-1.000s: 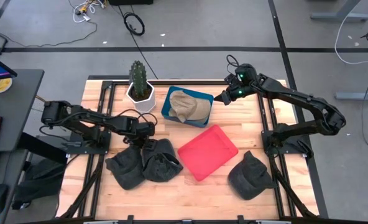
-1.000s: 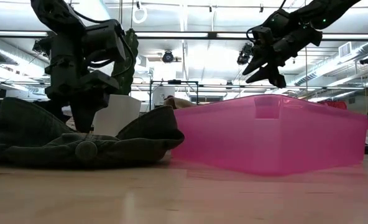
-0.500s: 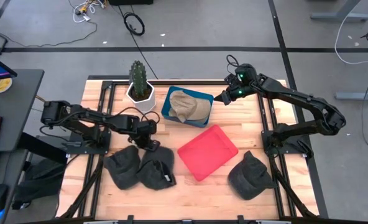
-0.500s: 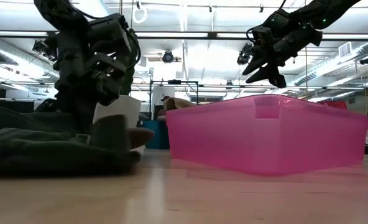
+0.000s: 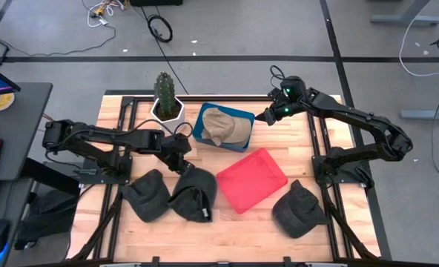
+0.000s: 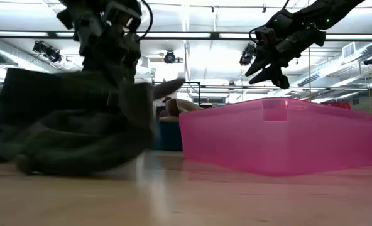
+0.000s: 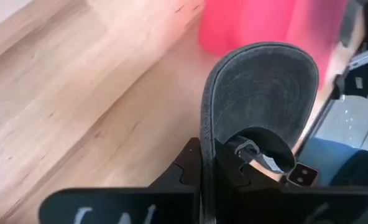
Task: Pick & Place hat
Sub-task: Put the middle black cap into the red bin
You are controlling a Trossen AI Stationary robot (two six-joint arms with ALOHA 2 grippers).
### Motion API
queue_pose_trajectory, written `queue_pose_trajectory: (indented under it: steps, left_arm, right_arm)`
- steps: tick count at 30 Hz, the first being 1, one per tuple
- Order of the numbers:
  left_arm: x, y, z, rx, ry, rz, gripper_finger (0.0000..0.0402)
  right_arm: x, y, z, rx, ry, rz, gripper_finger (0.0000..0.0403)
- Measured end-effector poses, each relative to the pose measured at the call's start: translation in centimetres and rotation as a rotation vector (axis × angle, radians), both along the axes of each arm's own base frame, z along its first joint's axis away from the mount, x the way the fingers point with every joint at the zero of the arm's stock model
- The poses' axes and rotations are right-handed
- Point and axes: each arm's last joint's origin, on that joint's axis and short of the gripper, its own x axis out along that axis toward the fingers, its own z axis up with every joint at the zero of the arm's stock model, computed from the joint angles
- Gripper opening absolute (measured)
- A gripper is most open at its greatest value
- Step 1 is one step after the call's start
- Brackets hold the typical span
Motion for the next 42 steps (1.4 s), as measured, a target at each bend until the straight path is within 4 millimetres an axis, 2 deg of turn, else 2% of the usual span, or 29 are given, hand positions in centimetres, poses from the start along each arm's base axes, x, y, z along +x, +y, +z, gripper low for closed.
queue_pose_trajectory:
  steps: [10, 21, 27, 31, 35, 42]
  left_arm:
    - [-0.6, 0.0, 4.0, 0.061, 0.012, -0.046, 0.0011]
    - [-0.1, 0.5, 11.5, 0.253, -0.232, -0.036, 0.0011]
    - [-0.2, 0.7, 15.0, 0.360, -0.337, -0.028, 0.0011]
    - [-0.3, 0.8, 16.1, 0.421, -0.367, -0.006, 0.0011]
    - [-0.2, 1.1, 16.4, 0.469, -0.373, 0.034, 0.0011]
    - [0.4, 1.4, 17.4, 0.627, -0.473, 0.063, 0.0011]
  right_arm:
    - [0.0, 0.0, 0.0, 0.000, 0.000, 0.000, 0.0125]
    - [0.0, 0.0, -0.1, 0.007, 0.008, 0.000, 0.0125]
    - [-0.1, 0.1, -0.1, 0.028, 0.007, -0.003, 0.0125]
    - [0.0, 0.3, 0.0, 0.115, -0.038, 0.031, 0.0125]
    - [0.2, 0.4, 0.3, 0.214, -0.086, 0.047, 0.0125]
    - [0.6, 0.3, 1.1, 0.290, -0.184, 0.090, 0.0125]
